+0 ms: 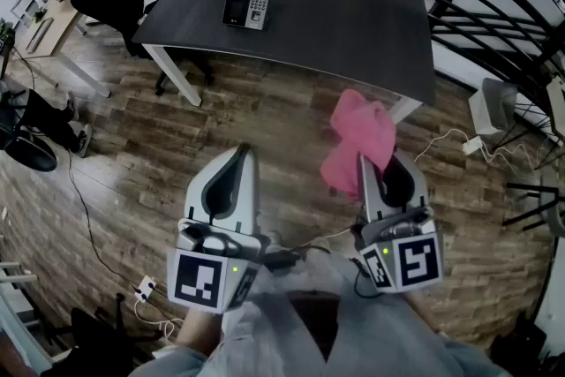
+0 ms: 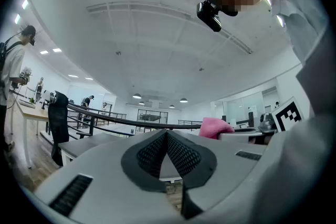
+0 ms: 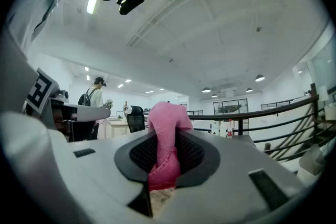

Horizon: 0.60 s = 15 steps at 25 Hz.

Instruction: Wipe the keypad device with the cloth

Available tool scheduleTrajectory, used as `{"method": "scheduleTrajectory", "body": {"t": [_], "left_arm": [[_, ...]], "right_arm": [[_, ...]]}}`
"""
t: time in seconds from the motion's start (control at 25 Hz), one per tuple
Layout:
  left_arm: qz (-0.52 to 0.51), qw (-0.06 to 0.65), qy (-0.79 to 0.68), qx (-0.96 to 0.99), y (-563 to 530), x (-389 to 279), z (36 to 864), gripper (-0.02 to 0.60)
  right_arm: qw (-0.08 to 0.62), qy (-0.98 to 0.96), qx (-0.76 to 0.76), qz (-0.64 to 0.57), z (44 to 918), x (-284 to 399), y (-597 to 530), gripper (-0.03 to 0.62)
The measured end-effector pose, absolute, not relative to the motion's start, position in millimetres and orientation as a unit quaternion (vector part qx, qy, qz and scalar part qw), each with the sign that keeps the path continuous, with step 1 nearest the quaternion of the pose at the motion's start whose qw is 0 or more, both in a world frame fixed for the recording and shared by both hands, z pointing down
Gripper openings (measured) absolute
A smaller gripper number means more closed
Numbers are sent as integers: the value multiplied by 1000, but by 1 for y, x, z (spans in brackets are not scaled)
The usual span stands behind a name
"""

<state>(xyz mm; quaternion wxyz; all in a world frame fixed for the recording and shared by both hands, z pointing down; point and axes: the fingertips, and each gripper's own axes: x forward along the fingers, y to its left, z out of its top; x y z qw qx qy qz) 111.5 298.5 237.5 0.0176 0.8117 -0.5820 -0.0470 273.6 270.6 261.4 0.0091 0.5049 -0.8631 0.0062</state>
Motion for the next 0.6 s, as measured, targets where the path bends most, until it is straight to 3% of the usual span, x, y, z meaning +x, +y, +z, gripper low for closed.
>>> {"method": "scheduleTrajectory", "body": {"t": [0.6], "left_arm": [[-58,28,-556,829,305,99,233,3]], "right_arm": [[13,-846,533,7,262,263,284,72]]}}
